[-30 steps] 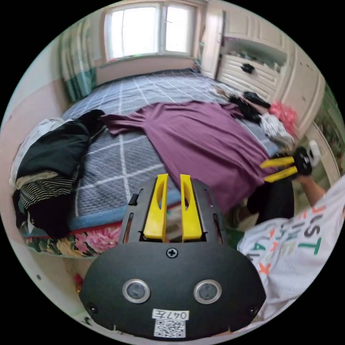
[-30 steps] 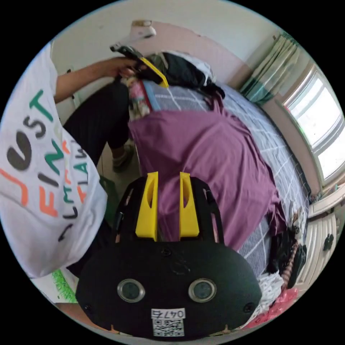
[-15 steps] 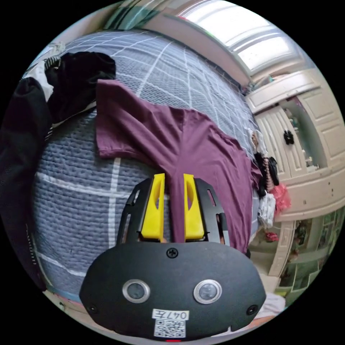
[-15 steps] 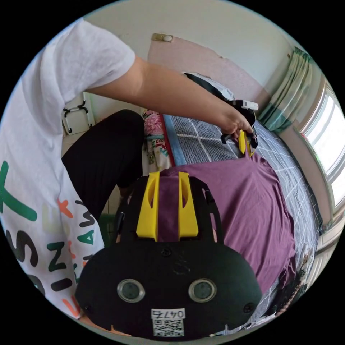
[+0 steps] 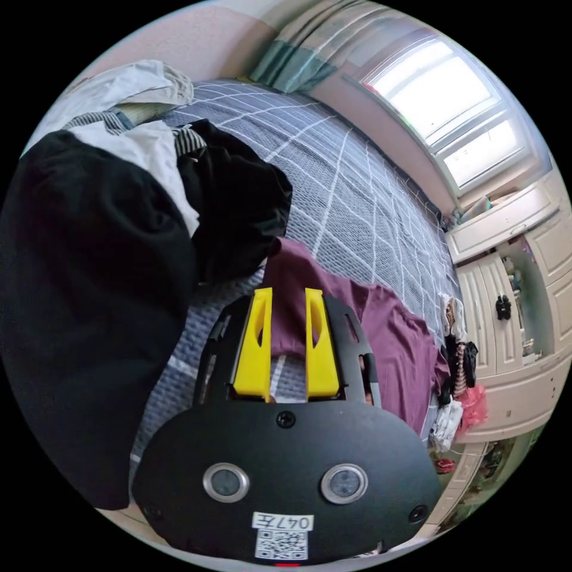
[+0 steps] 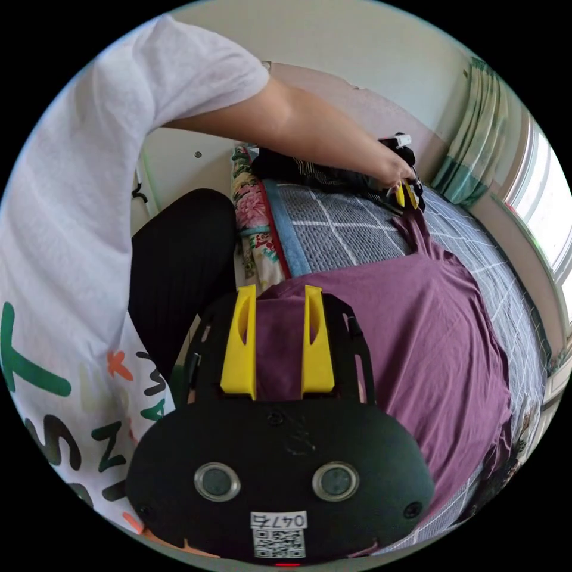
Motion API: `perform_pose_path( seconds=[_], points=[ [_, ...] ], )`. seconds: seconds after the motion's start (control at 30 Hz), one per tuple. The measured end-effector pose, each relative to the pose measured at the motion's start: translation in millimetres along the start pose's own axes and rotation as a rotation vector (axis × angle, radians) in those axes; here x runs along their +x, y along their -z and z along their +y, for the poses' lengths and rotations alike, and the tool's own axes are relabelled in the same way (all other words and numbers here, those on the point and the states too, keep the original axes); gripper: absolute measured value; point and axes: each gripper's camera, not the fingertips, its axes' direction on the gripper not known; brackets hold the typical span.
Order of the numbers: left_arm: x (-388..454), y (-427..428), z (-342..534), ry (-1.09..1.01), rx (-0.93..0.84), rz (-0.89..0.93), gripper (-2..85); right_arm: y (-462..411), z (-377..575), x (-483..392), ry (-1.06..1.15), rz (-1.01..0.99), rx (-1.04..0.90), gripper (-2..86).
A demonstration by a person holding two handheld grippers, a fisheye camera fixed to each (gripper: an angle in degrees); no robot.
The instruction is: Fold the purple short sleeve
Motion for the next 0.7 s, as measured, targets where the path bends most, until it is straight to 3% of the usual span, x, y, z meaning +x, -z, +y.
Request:
perform_pose_path(
  seconds=[0.17, 0.4, 0.7],
  points=[
    [9, -37, -40, -0.034, -0.063, -0.161, 9.2, -9, -8, -1, -0.019, 0.003, -0.012, 8.3],
    [13, -58, -67, -0.08, -0.065, -0.084, 1.5, -20, -7, -8, -0.06, -0.009, -0.043, 8.4],
    [33, -39, -86, -0.107, -0.02, -0.009, -0.3, -18, -13, -44, 0.018, -0.028, -0.015, 8.3]
  ],
)
